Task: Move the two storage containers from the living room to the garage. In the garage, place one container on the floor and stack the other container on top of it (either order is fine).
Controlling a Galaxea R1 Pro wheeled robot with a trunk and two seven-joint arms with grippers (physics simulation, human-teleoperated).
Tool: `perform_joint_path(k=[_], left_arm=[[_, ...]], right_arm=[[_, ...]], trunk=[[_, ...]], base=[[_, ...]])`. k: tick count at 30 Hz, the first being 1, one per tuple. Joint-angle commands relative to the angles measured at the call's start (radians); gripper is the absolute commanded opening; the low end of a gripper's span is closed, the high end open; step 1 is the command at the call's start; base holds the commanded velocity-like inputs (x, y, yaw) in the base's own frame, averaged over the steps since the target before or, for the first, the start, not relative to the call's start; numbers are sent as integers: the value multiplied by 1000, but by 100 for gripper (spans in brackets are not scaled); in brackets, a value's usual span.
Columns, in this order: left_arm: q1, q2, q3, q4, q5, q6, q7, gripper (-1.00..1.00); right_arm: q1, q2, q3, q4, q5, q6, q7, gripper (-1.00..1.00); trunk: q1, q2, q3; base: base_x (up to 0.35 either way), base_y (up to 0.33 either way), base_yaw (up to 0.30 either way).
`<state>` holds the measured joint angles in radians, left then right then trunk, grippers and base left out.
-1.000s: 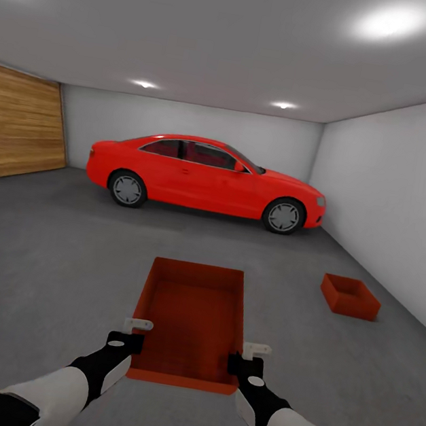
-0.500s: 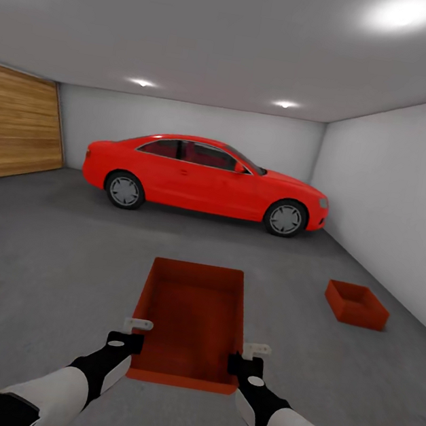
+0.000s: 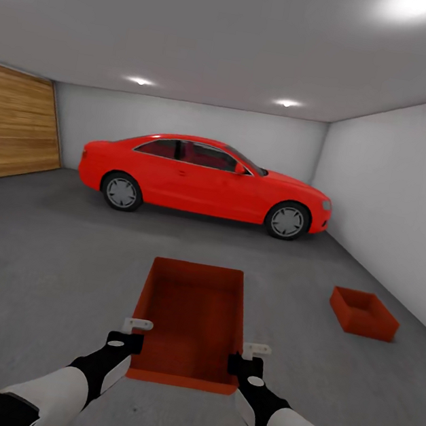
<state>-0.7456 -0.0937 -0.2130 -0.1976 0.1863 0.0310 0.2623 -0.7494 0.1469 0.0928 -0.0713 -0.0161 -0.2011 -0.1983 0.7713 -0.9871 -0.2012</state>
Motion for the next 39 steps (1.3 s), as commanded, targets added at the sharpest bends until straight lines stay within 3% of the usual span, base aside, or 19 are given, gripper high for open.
perform_joint_path(k=[1, 39], left_arm=[[-1, 1, 11, -5, -16, -9, 34, -100], [-1, 2, 11, -2, -16, -9, 34, -100]], right_arm=[[-1, -9, -2, 47, -16, -5, -57, -100], [-1, -9, -2, 47, -16, -4, -56, -100]], trunk=[[1, -1, -1], [1, -1, -1]], base=[[322, 0, 0], [322, 0, 0]])
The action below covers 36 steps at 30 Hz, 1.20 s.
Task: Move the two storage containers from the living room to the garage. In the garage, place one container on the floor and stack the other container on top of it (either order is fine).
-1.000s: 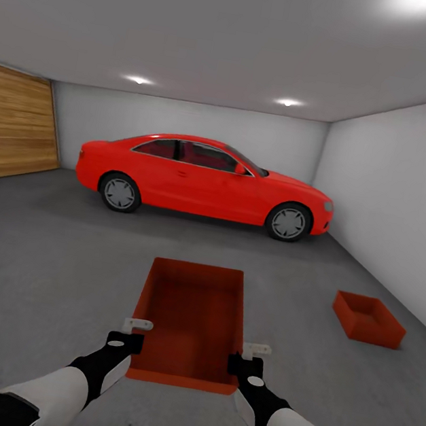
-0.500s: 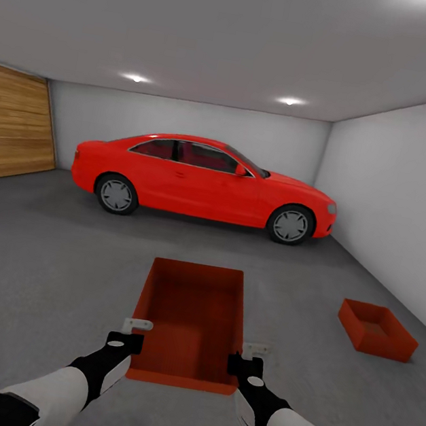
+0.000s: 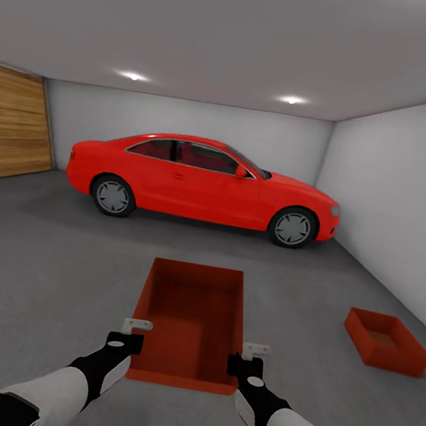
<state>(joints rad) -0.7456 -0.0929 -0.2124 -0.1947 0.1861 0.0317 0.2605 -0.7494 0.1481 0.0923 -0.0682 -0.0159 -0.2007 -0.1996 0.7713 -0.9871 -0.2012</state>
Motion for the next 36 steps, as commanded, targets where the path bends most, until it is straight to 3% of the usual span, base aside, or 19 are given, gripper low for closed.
perform_joint_path(k=[1, 36], left_arm=[[-1, 1, 10, -5, -16, -10, 36, -100], [-1, 1, 10, -6, -16, -10, 36, -100]], right_arm=[[-1, -10, -2, 44, -16, -5, -55, -100], [-1, -10, -2, 44, -16, -5, -55, -100]], trunk=[[1, -1, -1], [1, -1, -1]], base=[[322, 0, 0], [322, 0, 0]])
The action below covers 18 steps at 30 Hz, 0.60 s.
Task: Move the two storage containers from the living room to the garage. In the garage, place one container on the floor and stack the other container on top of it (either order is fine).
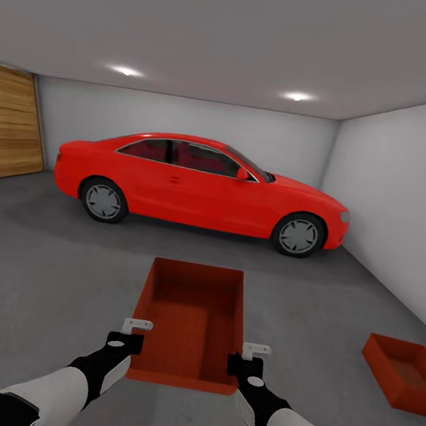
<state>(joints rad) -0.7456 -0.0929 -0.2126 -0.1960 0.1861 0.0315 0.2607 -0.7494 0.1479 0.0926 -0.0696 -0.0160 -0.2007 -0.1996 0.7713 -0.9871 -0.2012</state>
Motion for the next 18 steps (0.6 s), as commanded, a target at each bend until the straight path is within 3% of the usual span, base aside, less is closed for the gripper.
perform_joint_path(k=[1, 18], left_arm=[[-1, 1, 10, -5, -16, -10, 35, -100], [-1, 0, 10, -5, -16, -10, 35, -100]], right_arm=[[-1, -10, -2, 46, -16, -5, -55, -100], [-1, -10, -2, 46, -16, -5, -55, -100]], trunk=[[1, -1, -1], [1, -1, -1]], base=[[322, 0, 0], [322, 0, 0]])
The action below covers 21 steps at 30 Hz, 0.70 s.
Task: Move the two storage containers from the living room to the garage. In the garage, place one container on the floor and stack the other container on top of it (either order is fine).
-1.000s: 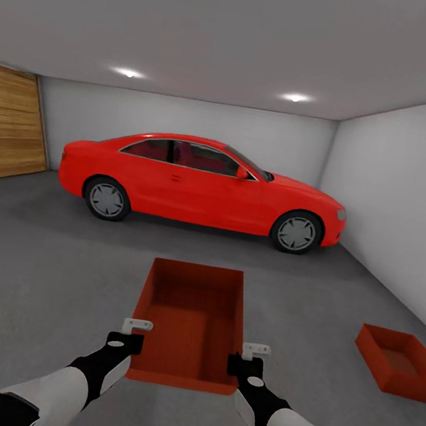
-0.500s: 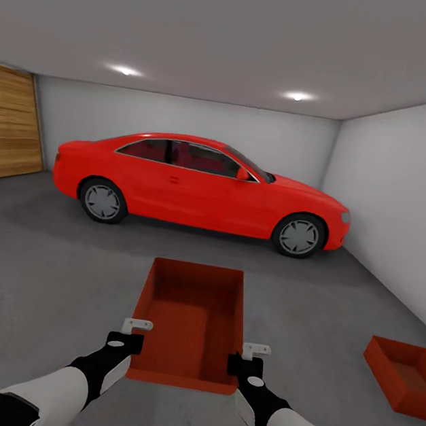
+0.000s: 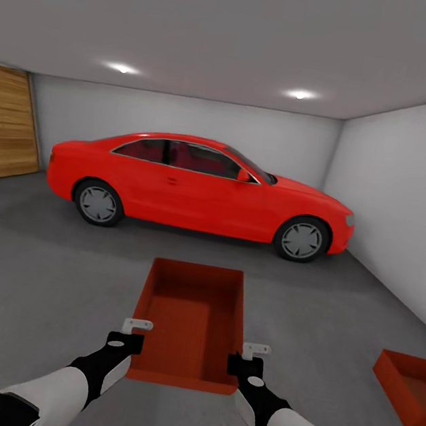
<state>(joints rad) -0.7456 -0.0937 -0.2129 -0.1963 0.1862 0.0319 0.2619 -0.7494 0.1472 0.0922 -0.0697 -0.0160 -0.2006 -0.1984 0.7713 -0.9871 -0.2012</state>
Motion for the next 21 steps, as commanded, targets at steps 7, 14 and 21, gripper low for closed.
perform_joint_path(k=[7, 14, 21], left_arm=[[-1, 0, 10, -5, -16, -10, 34, -100], [-1, 0, 10, -6, -16, -10, 34, -100], [-1, 0, 10, -6, -16, -10, 34, -100]], right_arm=[[-1, -8, -3, 46, -16, -5, -59, -100], [-1, -8, -2, 46, -16, -5, -59, -100], [-1, -8, -2, 46, -16, -5, -59, -100]], trunk=[[1, -1, -1], [1, -1, -1], [1, -1, -1]], base=[[322, 0, -164], [322, 0, -285], [322, 0, -286]])
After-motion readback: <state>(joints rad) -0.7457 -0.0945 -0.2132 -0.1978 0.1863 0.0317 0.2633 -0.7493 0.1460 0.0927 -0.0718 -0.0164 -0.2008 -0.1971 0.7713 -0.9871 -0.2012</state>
